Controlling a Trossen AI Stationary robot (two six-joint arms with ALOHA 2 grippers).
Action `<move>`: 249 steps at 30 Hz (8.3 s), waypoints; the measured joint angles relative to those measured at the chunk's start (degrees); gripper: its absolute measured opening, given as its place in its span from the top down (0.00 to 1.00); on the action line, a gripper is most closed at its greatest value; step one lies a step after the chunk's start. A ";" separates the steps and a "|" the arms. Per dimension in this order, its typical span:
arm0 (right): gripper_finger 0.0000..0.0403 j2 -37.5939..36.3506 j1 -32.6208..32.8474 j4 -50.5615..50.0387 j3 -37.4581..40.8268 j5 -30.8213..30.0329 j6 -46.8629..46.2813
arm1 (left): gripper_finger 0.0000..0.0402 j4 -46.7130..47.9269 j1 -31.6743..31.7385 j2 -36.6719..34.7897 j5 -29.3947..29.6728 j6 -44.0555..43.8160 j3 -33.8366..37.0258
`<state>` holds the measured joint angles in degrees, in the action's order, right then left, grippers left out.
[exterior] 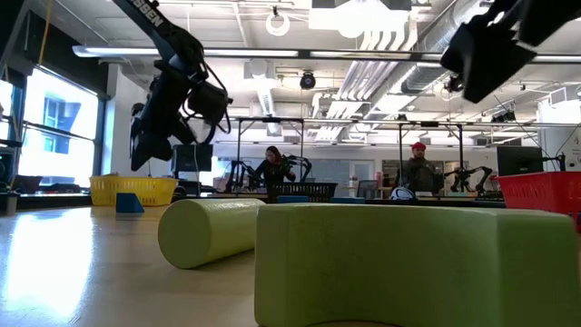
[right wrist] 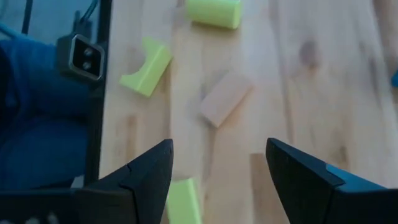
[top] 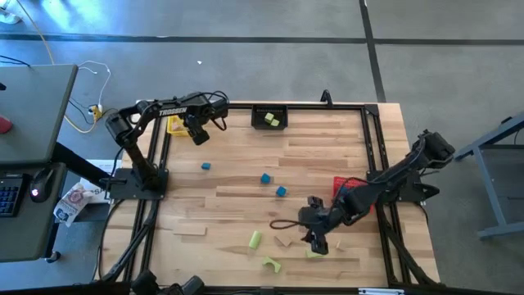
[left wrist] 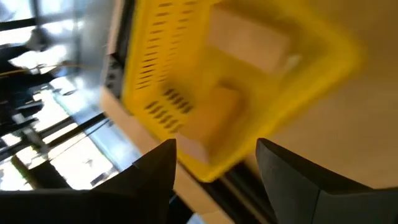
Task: Sort & place blocks by color
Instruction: Put the green block into the black basket, then put the blue block into the red basket
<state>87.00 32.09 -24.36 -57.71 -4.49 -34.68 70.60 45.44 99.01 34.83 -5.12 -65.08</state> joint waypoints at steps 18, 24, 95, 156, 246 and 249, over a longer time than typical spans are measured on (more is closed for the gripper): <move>0.40 5.64 9.57 0.16 0.50 -2.74 -5.03 | 0.49 -1.60 -21.48 -8.26 -24.20 -6.36 -0.02; 0.40 8.24 11.26 0.22 0.50 -2.86 -8.35 | 0.49 -3.17 -27.23 -8.49 -27.79 -8.29 -0.02; 0.76 0.52 -32.76 14.12 0.39 -25.20 26.02 | 0.49 -26.39 -35.81 -8.46 -23.71 3.36 -0.02; 0.76 18.56 -62.73 42.14 0.39 -6.18 28.66 | 0.49 -50.72 -38.44 2.53 -24.13 -17.59 -0.04; 0.44 -14.30 -42.15 0.83 0.37 -2.77 27.11 | 0.75 -57.65 -38.68 11.17 -22.75 -11.58 0.00; 0.44 -14.30 -39.52 0.06 0.37 -2.77 28.00 | 0.74 -57.93 -38.68 9.40 -24.10 -10.00 0.00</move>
<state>72.71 -7.43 -24.30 -57.34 -7.26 -6.68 12.67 6.76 108.41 10.73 -15.12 -65.08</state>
